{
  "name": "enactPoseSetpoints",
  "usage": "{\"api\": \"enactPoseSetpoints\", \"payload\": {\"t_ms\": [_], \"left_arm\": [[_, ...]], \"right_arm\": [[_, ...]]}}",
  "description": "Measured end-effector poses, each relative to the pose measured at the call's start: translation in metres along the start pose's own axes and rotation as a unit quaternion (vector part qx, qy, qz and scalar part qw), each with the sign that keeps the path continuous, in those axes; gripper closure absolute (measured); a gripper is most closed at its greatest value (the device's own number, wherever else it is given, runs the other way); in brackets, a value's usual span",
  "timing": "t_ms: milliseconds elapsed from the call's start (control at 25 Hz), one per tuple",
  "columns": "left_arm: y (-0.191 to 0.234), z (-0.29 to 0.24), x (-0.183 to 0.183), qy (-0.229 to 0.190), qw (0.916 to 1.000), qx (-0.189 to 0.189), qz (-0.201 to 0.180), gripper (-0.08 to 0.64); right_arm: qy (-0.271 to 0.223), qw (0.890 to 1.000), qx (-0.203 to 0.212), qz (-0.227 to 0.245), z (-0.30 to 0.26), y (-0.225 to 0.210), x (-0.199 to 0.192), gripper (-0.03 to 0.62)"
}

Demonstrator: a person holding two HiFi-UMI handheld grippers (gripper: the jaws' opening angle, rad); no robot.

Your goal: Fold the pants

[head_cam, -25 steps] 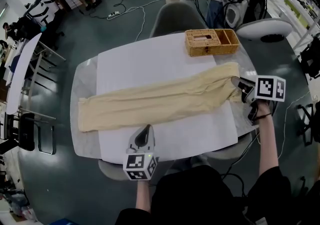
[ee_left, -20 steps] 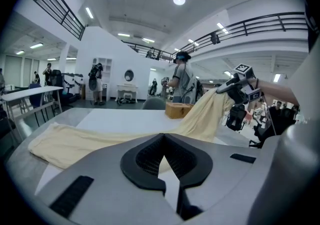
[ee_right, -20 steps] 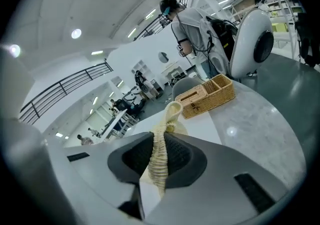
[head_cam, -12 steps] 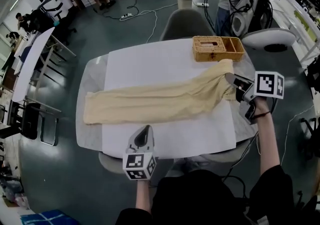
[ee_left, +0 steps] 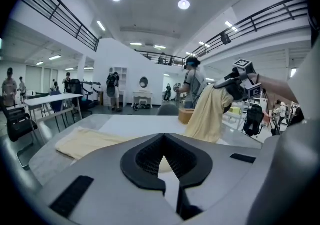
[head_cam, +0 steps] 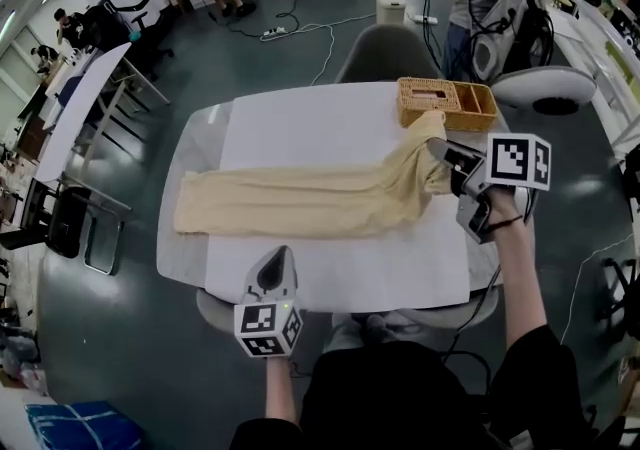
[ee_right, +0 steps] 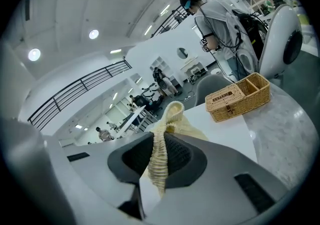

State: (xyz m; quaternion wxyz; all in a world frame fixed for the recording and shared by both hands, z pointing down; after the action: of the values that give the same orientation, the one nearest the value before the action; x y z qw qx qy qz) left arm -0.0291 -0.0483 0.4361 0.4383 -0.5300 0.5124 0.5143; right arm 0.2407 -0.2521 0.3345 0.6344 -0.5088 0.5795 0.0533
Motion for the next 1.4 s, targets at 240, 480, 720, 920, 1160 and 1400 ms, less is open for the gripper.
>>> {"api": "enactPoseSetpoints", "payload": {"t_ms": [240, 480, 720, 920, 1160, 1400], "left_arm": [[0.003, -0.005, 0.0, -0.008, 0.9999, 0.01, 0.002, 0.546], [0.037, -0.007, 0.001, -0.011, 0.9998, 0.008, 0.011, 0.546], [0.081, -0.019, 0.004, -0.001, 0.9997, -0.012, 0.021, 0.546], [0.107, -0.026, 0.017, -0.007, 0.9994, -0.028, 0.022, 0.546], [0.145, -0.018, 0.015, -0.004, 0.9993, -0.025, 0.027, 0.546], [0.19, -0.006, 0.012, 0.001, 0.9994, -0.021, 0.029, 0.546]], "right_arm": [[0.0, 0.999, 0.035, -0.003, -0.01, 0.016, -0.003, 0.534], [0.004, 1.0, 0.019, 0.022, -0.032, 0.038, -0.015, 0.534], [0.006, 0.999, -0.014, 0.044, -0.067, 0.063, -0.033, 0.534], [0.004, 0.999, -0.018, 0.049, -0.085, 0.092, -0.039, 0.534], [0.005, 0.999, -0.006, 0.052, -0.113, 0.129, -0.053, 0.534], [0.009, 0.999, 0.0, 0.052, -0.148, 0.163, -0.077, 0.534]]}}
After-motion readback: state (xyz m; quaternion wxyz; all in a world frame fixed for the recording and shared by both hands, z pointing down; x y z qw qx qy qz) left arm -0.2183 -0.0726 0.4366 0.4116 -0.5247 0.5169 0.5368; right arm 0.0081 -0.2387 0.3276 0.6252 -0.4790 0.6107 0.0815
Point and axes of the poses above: the fingertips, and each gripper's own axes: z backward along the fingers, y to its left, x out of its top, the point moved 2 cm from there along z, backward along the fingers, and after that the axes turned 15 degrees about -y, right-handed, at the moved point
